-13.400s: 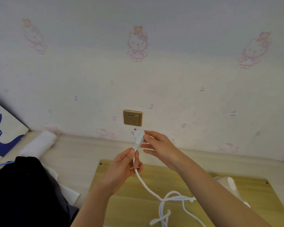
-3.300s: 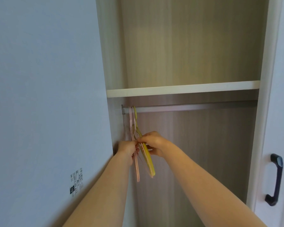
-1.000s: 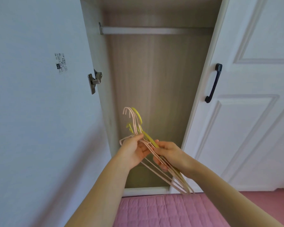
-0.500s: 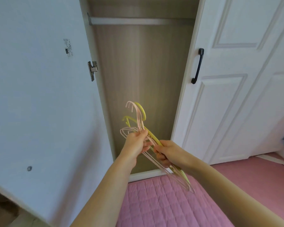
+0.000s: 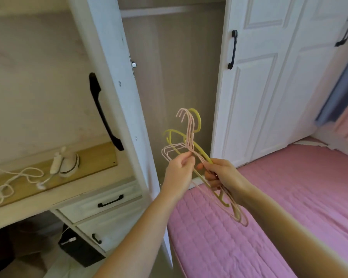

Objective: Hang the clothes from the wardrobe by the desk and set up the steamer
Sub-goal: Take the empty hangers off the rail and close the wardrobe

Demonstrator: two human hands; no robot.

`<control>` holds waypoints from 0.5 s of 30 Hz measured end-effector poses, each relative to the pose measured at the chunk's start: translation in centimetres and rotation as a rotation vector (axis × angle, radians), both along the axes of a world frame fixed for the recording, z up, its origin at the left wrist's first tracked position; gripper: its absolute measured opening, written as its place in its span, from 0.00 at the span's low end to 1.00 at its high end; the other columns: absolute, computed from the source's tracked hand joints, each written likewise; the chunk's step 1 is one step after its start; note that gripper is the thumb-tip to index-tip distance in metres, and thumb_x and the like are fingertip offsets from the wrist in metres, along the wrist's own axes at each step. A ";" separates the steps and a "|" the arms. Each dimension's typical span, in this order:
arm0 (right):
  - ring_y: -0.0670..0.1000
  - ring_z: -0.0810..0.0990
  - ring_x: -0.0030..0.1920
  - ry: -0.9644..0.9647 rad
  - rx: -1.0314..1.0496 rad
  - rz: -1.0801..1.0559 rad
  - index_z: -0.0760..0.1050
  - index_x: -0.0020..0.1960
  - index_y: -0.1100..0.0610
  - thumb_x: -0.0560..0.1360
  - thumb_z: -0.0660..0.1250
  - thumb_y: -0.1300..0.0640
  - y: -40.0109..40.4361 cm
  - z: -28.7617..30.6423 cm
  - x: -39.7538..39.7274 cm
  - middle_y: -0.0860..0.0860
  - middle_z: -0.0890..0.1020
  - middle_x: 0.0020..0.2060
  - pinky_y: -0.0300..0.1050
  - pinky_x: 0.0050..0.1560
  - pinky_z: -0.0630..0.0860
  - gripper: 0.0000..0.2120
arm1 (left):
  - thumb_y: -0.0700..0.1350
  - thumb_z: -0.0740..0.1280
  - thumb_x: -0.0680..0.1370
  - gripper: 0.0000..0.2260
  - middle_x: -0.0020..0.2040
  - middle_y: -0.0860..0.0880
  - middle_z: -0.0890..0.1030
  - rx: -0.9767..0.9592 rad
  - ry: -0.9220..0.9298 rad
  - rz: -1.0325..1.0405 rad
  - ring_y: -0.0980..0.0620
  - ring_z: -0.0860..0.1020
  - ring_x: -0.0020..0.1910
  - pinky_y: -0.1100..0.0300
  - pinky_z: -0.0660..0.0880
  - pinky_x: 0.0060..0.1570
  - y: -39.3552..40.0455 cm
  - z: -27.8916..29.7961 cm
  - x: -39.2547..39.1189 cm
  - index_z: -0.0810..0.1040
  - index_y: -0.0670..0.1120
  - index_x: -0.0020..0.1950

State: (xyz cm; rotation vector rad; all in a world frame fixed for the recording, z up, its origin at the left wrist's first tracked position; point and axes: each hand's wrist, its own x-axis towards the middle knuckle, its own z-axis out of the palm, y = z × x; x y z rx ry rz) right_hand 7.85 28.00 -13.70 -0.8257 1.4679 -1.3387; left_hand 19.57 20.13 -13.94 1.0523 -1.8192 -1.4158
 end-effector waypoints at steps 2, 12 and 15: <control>0.45 0.60 0.24 -0.003 0.002 -0.045 0.74 0.48 0.63 0.82 0.55 0.60 1.0 0.5 1.8 0.47 0.64 0.25 0.37 0.25 0.59 0.11 | 0.47 0.61 0.81 0.15 0.58 0.52 0.81 -0.033 -0.011 -0.066 0.56 0.79 0.57 0.52 0.75 0.62 1.1 0.2 1.9 0.76 0.50 0.66; 0.49 0.68 0.27 0.219 -0.080 -0.363 0.68 0.41 0.58 0.81 0.56 0.50 1.9 1.1 9.3 0.52 0.70 0.29 0.43 0.28 0.68 0.14 | 0.42 0.60 0.82 0.10 0.53 0.55 0.83 -0.227 0.131 -0.165 0.57 0.80 0.55 0.59 0.77 0.54 4.4 3.0 11.5 0.77 0.49 0.61; 0.48 0.71 0.25 0.350 -0.132 -0.376 0.70 0.39 0.64 0.82 0.56 0.51 1.5 1.1 11.3 0.51 0.73 0.26 0.39 0.27 0.69 0.19 | 0.44 0.61 0.81 0.09 0.50 0.54 0.83 -0.302 0.158 -0.139 0.55 0.82 0.51 0.59 0.78 0.52 4.7 4.3 14.0 0.78 0.49 0.58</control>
